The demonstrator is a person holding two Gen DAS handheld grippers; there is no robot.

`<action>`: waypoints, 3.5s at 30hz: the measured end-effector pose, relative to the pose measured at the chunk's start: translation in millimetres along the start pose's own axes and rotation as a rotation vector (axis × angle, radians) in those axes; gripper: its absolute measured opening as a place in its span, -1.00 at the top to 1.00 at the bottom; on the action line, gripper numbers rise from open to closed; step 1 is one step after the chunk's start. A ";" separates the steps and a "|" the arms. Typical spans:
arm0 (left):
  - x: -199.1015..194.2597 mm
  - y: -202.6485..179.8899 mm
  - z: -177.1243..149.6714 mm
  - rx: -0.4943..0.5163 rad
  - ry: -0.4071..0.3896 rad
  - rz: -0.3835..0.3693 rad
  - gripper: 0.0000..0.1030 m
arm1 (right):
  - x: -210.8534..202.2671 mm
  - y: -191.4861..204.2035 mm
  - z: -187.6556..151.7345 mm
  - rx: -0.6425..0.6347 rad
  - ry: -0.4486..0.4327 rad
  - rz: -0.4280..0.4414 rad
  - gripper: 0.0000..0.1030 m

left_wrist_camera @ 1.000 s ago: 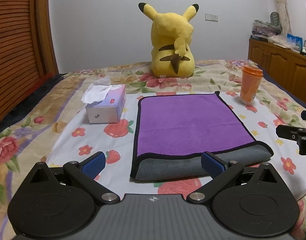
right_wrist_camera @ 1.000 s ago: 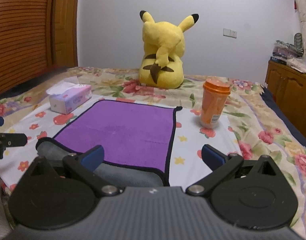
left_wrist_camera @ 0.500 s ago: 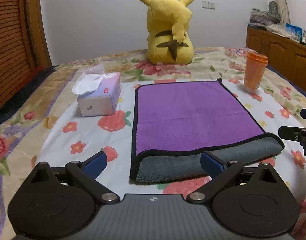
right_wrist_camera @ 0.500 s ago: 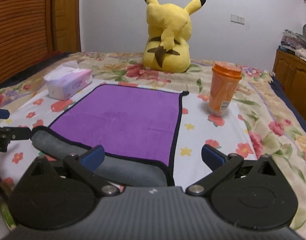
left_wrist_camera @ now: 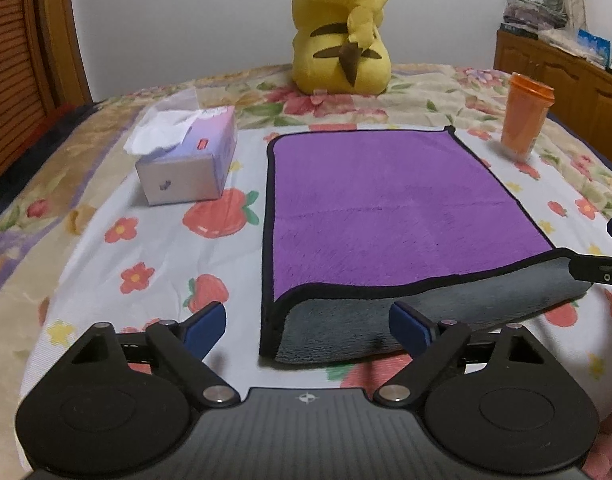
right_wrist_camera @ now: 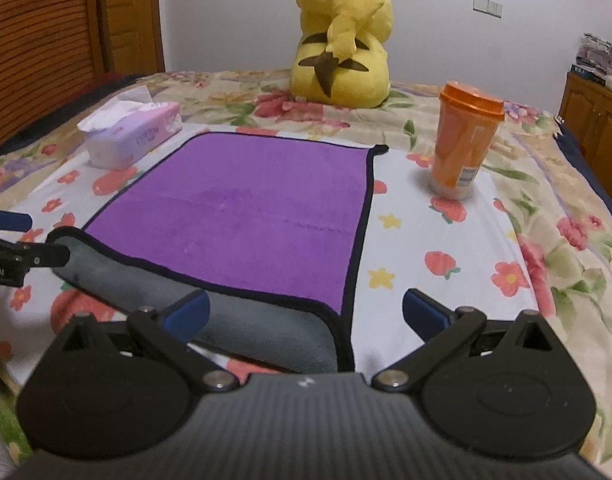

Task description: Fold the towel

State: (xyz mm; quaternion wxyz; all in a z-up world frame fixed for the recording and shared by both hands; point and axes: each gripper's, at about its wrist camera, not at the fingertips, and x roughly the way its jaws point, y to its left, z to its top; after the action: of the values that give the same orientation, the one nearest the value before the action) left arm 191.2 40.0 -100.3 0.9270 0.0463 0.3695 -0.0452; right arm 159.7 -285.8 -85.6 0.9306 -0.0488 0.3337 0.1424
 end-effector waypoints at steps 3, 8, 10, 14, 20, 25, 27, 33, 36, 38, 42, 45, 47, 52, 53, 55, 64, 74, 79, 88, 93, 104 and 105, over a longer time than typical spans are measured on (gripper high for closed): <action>6.9 3.4 0.9 -0.013 0.019 0.000 -0.70 | 5.7 -3.9 -0.1 0.010 0.018 -0.002 -0.98; 16.1 10.1 2.6 -0.041 0.043 -0.016 -0.57 | 13.6 -8.9 -0.4 0.037 0.056 0.012 -0.72; 18.3 10.6 3.5 -0.043 0.046 -0.018 -0.51 | 16.1 -9.5 -1.4 0.042 0.069 0.014 -0.72; 22.0 9.9 3.7 -0.041 0.054 -0.029 -0.38 | 20.1 -11.0 -2.6 0.054 0.092 0.031 -0.71; 25.9 9.8 2.0 -0.038 0.073 -0.040 -0.14 | 25.5 -14.0 -3.8 0.072 0.126 0.058 -0.58; 24.7 8.6 2.2 -0.036 0.077 -0.049 0.02 | 28.0 -15.8 -4.8 0.081 0.153 0.074 -0.46; 24.0 8.1 2.3 -0.036 0.078 -0.050 0.07 | 28.5 -17.7 -4.9 0.091 0.159 0.082 -0.40; 22.2 8.1 1.6 -0.044 0.079 -0.050 0.34 | 28.0 -18.9 -5.2 0.089 0.172 0.100 0.07; 21.5 7.7 1.1 -0.039 0.079 -0.058 0.57 | 26.3 -19.0 -4.1 0.083 0.167 0.102 0.54; 19.9 5.6 0.7 -0.027 0.077 -0.068 0.74 | 25.7 -19.5 -3.7 0.078 0.163 0.104 0.65; 15.9 0.9 2.4 0.008 0.057 -0.060 0.78 | 25.1 -20.3 -2.1 0.068 0.153 0.114 0.90; 11.3 1.7 5.7 0.004 0.037 -0.067 0.80 | 23.4 -21.7 2.2 0.069 0.130 0.123 0.92; 7.6 2.5 8.0 0.000 0.021 -0.071 0.81 | 20.6 -22.9 6.4 0.073 0.108 0.132 0.92; -3.9 3.0 16.8 -0.017 -0.035 -0.084 0.82 | 13.9 -23.1 19.9 0.066 0.044 0.153 0.92; -7.3 2.4 18.9 -0.021 -0.054 -0.083 0.82 | 13.6 -22.5 21.9 0.061 0.037 0.156 0.92; -13.4 0.2 23.3 -0.024 -0.086 -0.091 0.82 | 13.9 -20.9 25.6 0.047 0.023 0.159 0.92; -16.5 -1.3 36.9 -0.033 -0.159 -0.079 0.83 | 20.7 -24.4 41.0 0.020 -0.024 0.167 0.92; 4.4 1.0 53.4 -0.017 -0.183 -0.067 0.84 | 33.6 -31.7 51.6 -0.015 -0.053 0.162 0.92; 11.9 -0.8 61.0 -0.003 -0.197 -0.072 0.84 | 39.7 -34.5 55.4 -0.028 -0.057 0.170 0.92; 19.3 0.1 72.4 0.006 -0.224 -0.077 0.84 | 47.9 -36.4 65.2 -0.062 -0.083 0.170 0.93; 25.1 2.9 80.6 0.004 -0.234 -0.073 0.84 | 50.9 -39.3 72.4 -0.082 -0.113 0.161 0.93; 43.0 7.5 108.8 -0.001 -0.276 -0.074 0.84 | 72.2 -50.5 92.9 -0.104 -0.151 0.134 0.93; 44.9 7.2 110.3 0.000 -0.279 -0.073 0.84 | 73.6 -50.8 93.7 -0.107 -0.154 0.133 0.93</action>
State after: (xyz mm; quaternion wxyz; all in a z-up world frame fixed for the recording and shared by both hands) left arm 299.6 31.8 -51.1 0.9671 0.0263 0.2383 -0.0850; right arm 285.9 -299.8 -60.2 0.9380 -0.0651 0.2557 0.2250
